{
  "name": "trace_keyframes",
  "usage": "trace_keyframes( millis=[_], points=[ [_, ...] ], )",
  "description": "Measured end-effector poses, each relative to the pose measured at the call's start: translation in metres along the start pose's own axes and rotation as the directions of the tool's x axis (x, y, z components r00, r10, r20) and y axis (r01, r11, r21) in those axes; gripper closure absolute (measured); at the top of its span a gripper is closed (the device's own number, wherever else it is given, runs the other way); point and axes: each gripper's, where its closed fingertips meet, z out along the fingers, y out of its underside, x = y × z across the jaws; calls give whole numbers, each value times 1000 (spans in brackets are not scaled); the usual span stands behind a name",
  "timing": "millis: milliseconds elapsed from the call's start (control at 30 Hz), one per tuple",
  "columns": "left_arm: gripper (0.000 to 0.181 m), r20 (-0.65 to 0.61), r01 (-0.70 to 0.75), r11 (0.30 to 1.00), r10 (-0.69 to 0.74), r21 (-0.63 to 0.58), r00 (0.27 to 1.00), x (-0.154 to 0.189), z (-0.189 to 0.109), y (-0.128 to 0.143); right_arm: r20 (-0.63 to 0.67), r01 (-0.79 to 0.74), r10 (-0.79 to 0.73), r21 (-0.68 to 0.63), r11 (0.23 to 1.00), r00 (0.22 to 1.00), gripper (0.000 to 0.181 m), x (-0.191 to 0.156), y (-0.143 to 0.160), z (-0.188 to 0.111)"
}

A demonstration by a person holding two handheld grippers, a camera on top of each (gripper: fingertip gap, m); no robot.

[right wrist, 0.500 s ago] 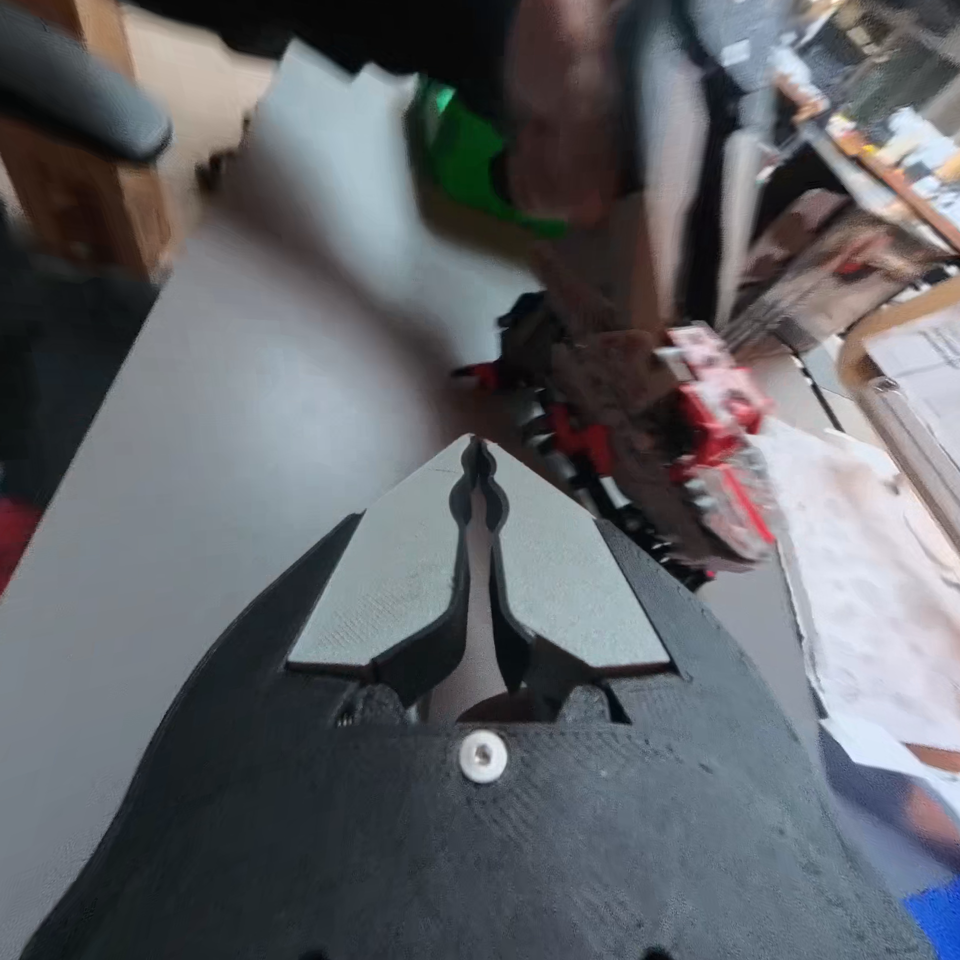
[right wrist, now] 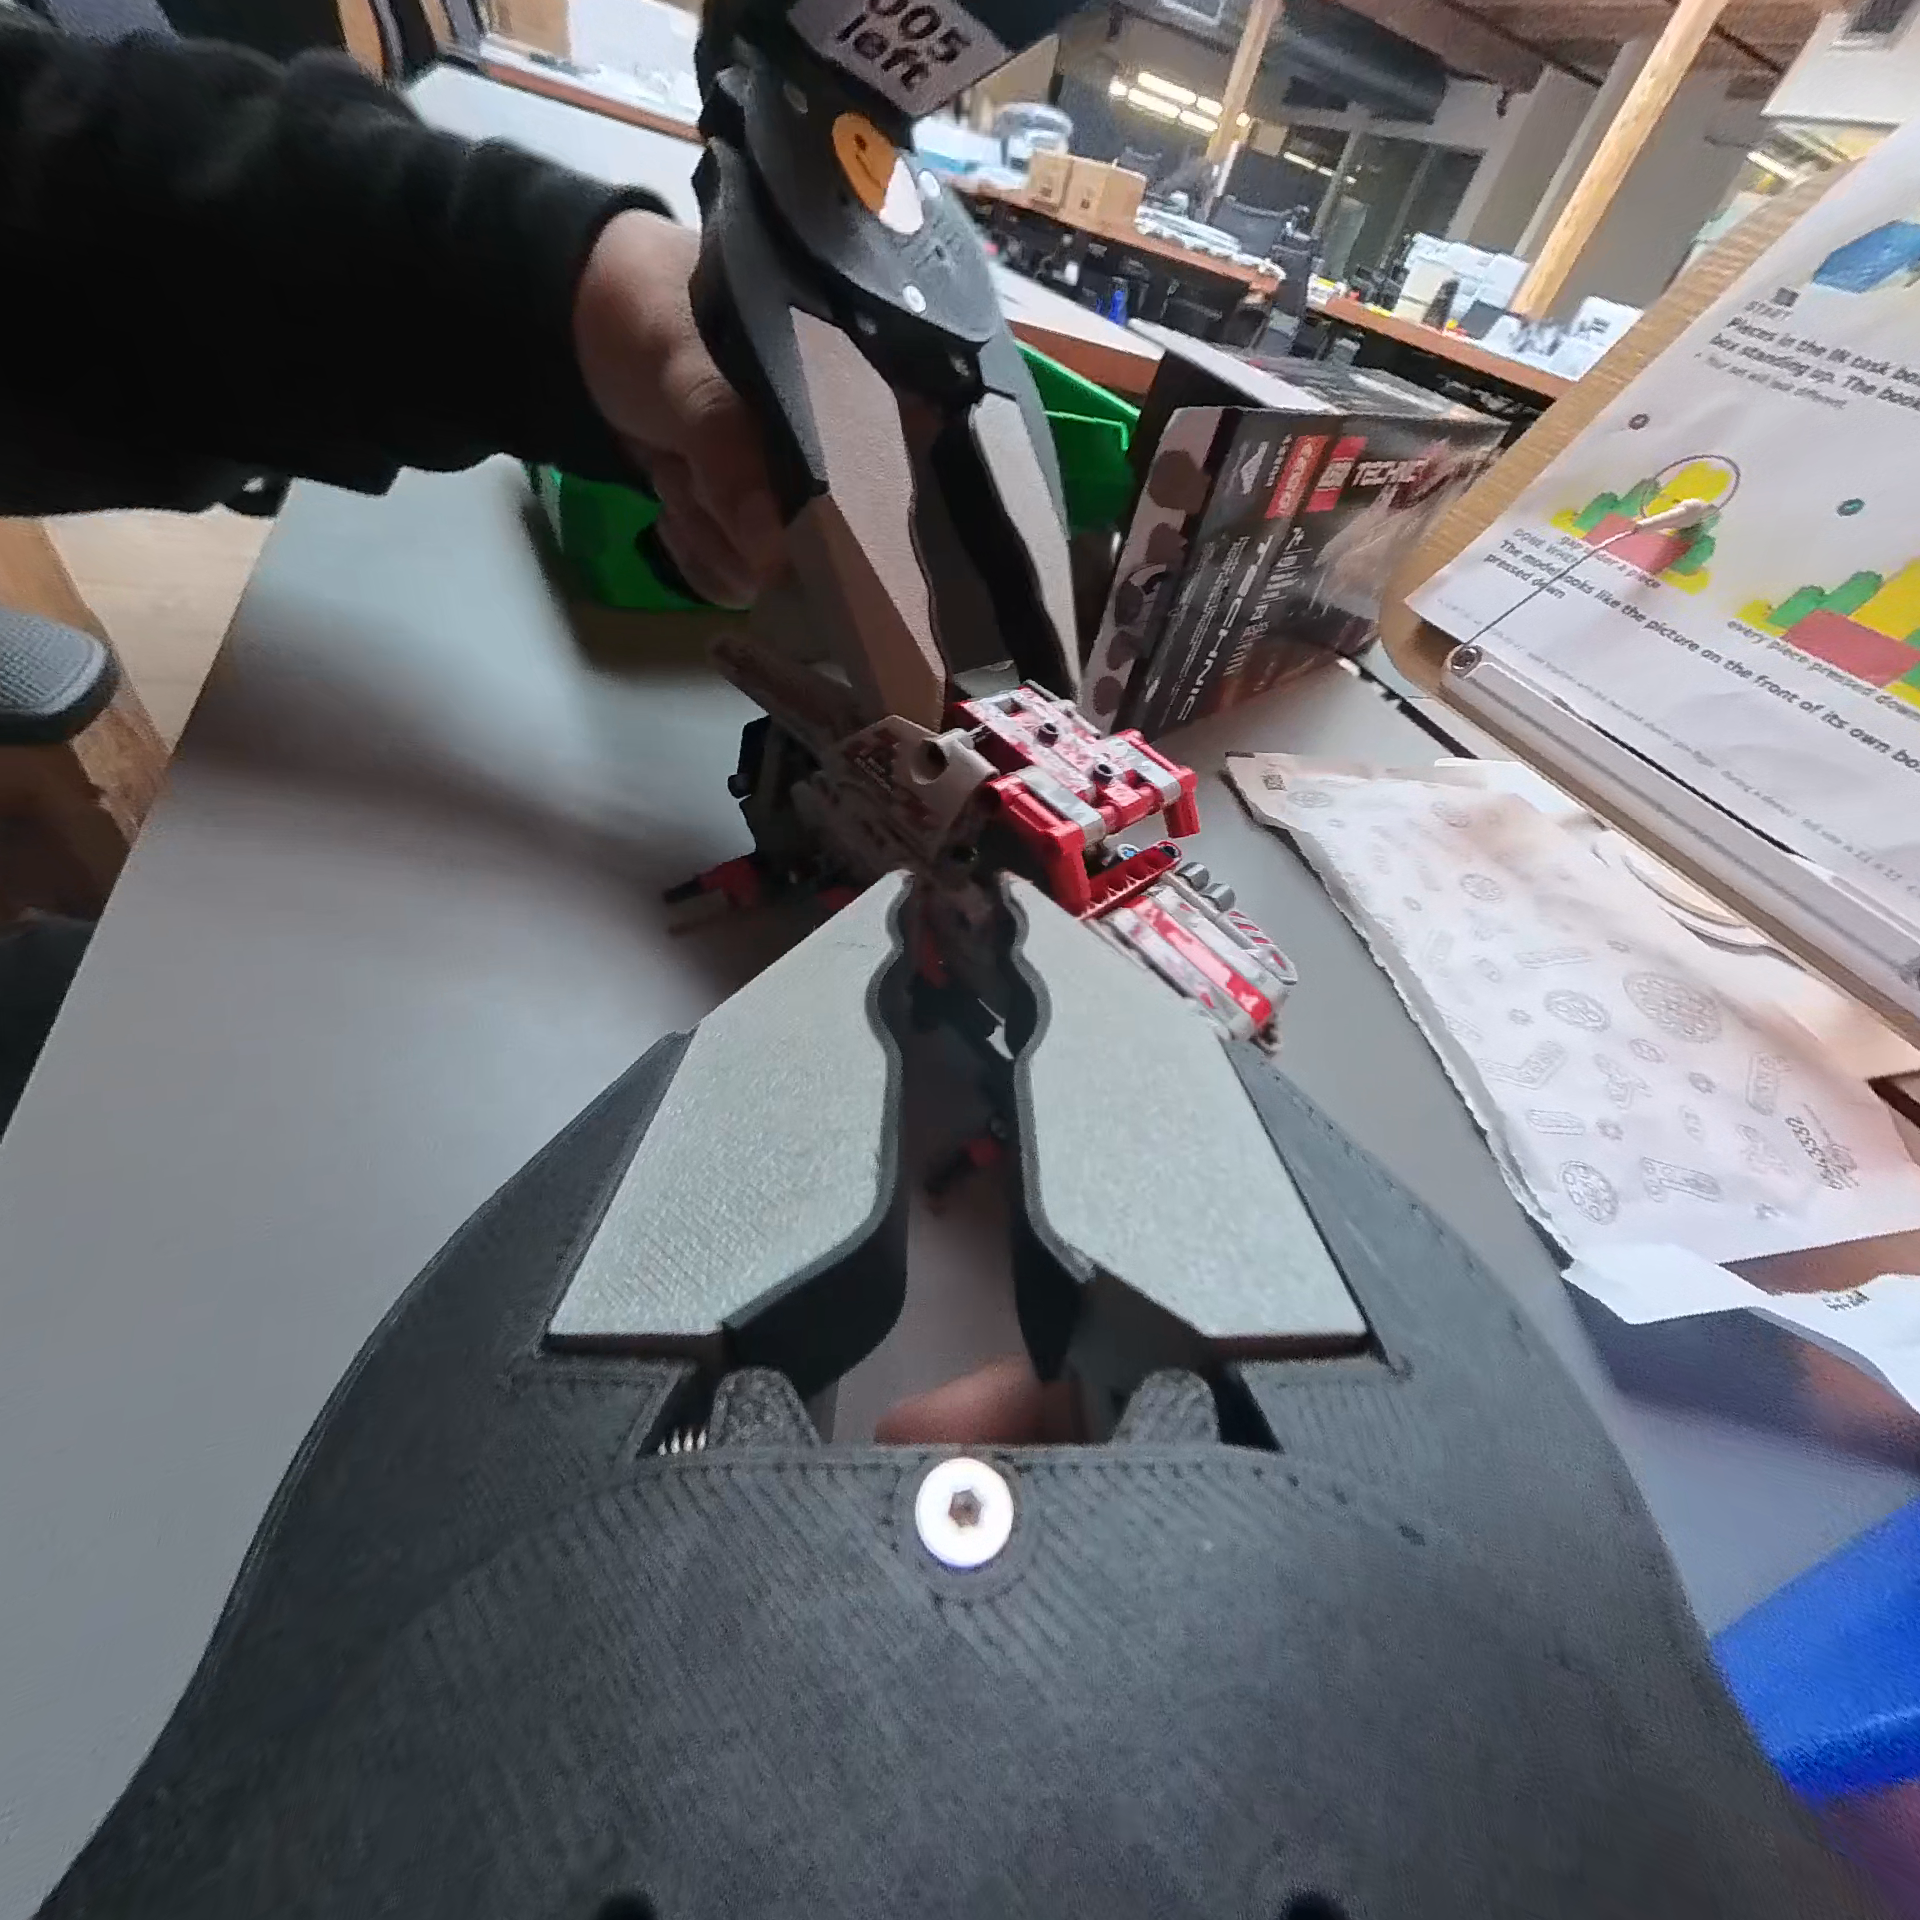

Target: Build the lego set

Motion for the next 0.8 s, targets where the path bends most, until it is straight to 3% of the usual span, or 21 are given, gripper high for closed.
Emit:
trace_keyframes(
  millis=[300,567,800],
  points=[
    [138,-42,96,994,-94,45,995,0,-2,-2,-56,-19,21,40,999,998,170,13,-3,-6],
    [137,48,123,990,-127,67,991,2,0,-2,-26,20,-21,-58,998,999,180,2,9,1],
    [136,-67,283,942,-275,182,959,-6,-5,-4,-75,38,-45,-101,994,996,171,6,14,4]
  ],
)
